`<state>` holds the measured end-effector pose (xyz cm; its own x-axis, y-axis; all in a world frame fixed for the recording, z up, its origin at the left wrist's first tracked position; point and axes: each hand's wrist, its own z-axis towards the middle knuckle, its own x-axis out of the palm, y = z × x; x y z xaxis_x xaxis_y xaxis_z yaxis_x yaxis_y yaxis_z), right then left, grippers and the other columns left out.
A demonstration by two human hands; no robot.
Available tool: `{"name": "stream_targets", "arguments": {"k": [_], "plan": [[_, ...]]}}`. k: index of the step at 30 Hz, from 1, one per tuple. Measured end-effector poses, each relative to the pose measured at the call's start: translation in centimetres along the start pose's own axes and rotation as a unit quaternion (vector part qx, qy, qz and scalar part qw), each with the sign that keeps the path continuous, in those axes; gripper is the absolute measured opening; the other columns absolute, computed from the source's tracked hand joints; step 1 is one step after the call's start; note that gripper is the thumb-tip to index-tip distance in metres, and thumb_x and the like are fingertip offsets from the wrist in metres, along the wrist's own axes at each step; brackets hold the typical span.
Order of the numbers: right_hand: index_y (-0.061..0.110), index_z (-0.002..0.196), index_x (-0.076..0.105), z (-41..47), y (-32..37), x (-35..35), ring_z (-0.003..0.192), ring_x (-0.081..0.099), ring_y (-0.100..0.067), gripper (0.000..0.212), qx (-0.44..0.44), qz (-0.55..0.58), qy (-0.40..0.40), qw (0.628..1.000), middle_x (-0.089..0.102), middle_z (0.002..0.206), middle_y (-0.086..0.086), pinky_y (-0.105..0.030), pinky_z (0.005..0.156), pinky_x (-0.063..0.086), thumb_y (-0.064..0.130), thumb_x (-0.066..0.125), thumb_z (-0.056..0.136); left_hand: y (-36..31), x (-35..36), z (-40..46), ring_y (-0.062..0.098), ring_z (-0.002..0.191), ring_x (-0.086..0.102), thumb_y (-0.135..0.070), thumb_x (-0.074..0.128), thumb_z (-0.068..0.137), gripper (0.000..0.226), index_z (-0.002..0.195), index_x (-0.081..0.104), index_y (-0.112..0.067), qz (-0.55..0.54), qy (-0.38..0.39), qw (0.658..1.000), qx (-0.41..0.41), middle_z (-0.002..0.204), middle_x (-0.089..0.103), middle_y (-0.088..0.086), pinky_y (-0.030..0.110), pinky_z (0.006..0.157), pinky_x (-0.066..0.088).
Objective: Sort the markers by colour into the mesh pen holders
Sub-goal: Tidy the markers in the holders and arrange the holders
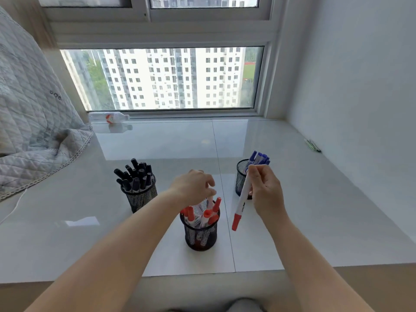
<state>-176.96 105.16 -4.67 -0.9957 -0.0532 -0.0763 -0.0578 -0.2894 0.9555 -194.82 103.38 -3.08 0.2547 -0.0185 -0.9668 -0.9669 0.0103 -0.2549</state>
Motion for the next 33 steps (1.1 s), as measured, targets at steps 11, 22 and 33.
{"name": "stream_targets", "arguments": {"k": [11, 22, 33], "plan": [[0.015, 0.082, 0.055, -0.2, -0.3, -0.1, 0.058, 0.046, -0.011, 0.031, 0.026, 0.011, -0.008, 1.000, 0.050, 0.064, 0.003, -0.030, 0.060, 0.043, 0.045, 0.048, 0.088, -0.5, 0.3, 0.0, 0.016, 0.076, 0.054, -0.054, 0.048, 0.087, 0.036, 0.096, 0.056, -0.020, 0.088, -0.040, 0.995, -0.011, 0.087, 0.058, -0.003, 0.028, 0.061, 0.040], [0.013, 0.084, 0.051, 0.5, -0.5, -0.5, 0.043, 0.043, -0.005, 0.024, 0.128, 0.130, -0.093, 0.979, 0.048, 0.058, 0.002, -0.021, 0.044, 0.038, 0.033, 0.044, 0.095, 3.2, -3.1, -3.0, 0.009, 0.055, 0.054, -0.046, 0.046, 0.091, 0.029, 0.080, 0.046, -0.019, -0.149, -0.366, 0.917, -0.051, 0.059, 0.057, -0.007, 0.023, 0.048, 0.037], [0.015, 0.111, 0.052, -0.3, 0.2, 1.9, 0.068, 0.057, -0.013, 0.017, 0.250, 0.312, 0.042, 0.916, 0.065, 0.072, -0.003, -0.025, 0.060, 0.047, 0.018, 0.049, 0.094, 4.8, -0.5, -5.5, 0.004, 0.056, 0.060, -0.026, 0.057, 0.089, 0.016, 0.094, 0.062, -0.012, -0.787, -0.144, 0.555, -0.226, 0.068, 0.066, -0.003, 0.022, 0.054, 0.049]]}}
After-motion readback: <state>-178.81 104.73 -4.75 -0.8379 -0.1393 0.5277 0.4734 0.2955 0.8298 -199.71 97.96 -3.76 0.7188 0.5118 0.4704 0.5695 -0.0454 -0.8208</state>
